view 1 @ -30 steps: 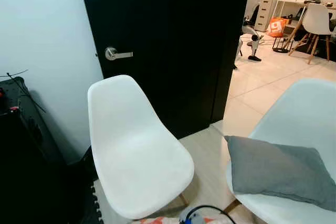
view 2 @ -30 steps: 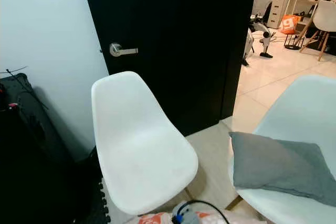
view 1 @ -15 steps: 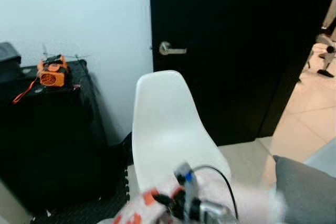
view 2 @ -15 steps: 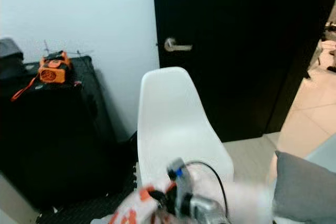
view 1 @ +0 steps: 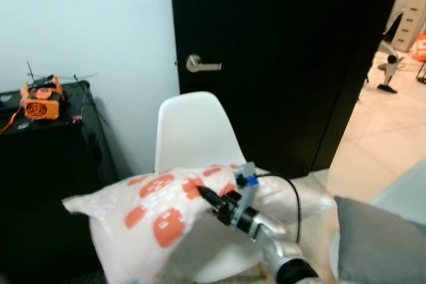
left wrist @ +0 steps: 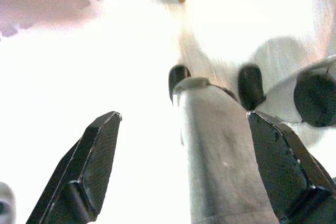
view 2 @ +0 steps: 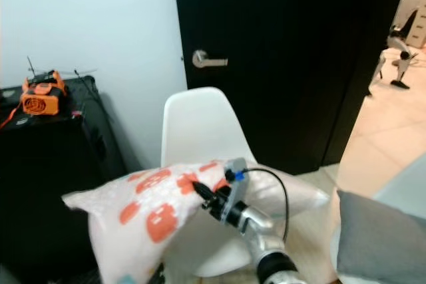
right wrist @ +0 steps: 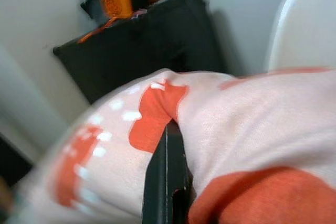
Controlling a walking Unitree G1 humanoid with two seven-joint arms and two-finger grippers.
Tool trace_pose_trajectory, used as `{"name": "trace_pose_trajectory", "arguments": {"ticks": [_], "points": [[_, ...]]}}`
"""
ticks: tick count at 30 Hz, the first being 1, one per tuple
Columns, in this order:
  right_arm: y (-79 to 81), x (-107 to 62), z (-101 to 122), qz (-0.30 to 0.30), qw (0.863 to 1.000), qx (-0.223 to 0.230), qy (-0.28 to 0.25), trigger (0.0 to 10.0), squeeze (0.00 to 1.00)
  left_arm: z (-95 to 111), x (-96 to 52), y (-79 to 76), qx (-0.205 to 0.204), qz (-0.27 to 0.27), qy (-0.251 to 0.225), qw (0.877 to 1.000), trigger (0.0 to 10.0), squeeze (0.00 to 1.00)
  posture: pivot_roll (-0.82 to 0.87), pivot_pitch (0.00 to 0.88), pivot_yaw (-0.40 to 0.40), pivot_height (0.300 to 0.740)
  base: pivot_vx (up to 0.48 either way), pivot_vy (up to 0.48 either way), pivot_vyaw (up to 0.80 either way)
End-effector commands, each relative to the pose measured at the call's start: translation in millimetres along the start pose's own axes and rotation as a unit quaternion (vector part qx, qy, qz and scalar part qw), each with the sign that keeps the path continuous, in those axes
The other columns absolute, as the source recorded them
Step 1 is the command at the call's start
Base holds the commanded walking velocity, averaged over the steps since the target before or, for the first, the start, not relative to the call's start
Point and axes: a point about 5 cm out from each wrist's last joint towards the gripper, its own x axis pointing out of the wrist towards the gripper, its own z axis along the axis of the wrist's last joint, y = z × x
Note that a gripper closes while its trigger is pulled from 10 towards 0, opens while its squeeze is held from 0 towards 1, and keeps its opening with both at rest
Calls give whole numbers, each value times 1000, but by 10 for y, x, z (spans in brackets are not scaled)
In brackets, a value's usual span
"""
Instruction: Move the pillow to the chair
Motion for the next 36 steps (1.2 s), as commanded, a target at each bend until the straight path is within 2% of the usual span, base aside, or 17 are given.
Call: {"name": "trace_pose_trajectory", "arguments": {"ticks": [1, 12, 19, 21, 24, 25, 27, 28, 29, 30, 32, 33, 34, 36], "points": [[-62, -23, 166, -11, 999, -22, -39, 10000, 0, 4, 5, -20, 0, -3, 0, 1000, 10000, 0, -68, 21, 17, 730, 480, 0, 0], [-139, 16, 152, -69, 997, -37, 4, 10000, 0, 25, 7, -16, 0, 2, -5, 1000, 10000, 0, -70, 21, 21, 730, 415, 0, 0], [-143, 24, 97, -77, 996, -38, 35, 10000, 0, 31, 8, -7, 5, 12, -6, 1000, 10000, 0, -72, 24, 16, 730, 0, 0, 0], [-166, -7, -2, -98, 990, -60, 76, 10000, 0, 19, 8, -12, 4, 12, -3, 1000, 10000, 0, -73, 28, 13, 720, 0, 0, 0], [-177, -27, -43, -106, 988, -71, 91, 10000, 0, 9, 8, -16, 5, 11, -1, 1000, 10000, 0, -73, 29, 13, 715, 0, 0, 0], [-190, -48, -90, -116, 983, -83, 111, 10000, 0, -2, 6, -19, 6, 11, 1, 1000, 10000, 0, -75, 31, 13, 710, 0, 0, 0], [-244, -122, -230, -150, 967, -114, 174, 10000, 0, -36, 3, -28, 7, 10, 5, 1000, 10000, 0, -76, 31, 13, 700, 0, 0, 0], [-244, -122, -230, -150, 967, -114, 174, 10000, 0, -36, 3, -28, 7, 10, 5, 1000, 10000, 0, -76, 31, 13, 700, 0, 0, 0], [-258, -161, -298, -158, 958, -127, 202, 10000, 0, -49, 1, -31, 6, 10, 6, 1000, 10000, 0, -75, 33, 15, 695, 0, 0, 0], [-258, -161, -298, -158, 958, -127, 202, 10000, 0, -49, 1, -31, 6, 10, 6, 1000, 10000, 0, -75, 33, 15, 695, 0, 0, 0], [-263, -211, -387, -161, 949, -134, 236, 10000, 0, -58, 0, -33, 7, 10, 7, 1000, 10000, 0, -75, 34, 14, 685, 0, 0, 0], [-259, -249, -457, -156, 940, -148, 266, 10000, 0, -61, 0, -33, 7, 11, 8, 1000, 10000, 0, -76, 36, 14, 680, 0, 0, 0], [-259, -249, -457, -156, 940, -148, 266, 10000, 0, -61, 0, -33, 7, 11, 8, 1000, 10000, 0, -76, 36, 14, 680, 0, 0, 0], [-252, -313, -566, -151, 926, -155, 310, 10000, 0, -64, -1, -32, 8, 11, 8, 1000, 10000, 0, -76, 37, 13, 670, 0, 0, 0]]}}
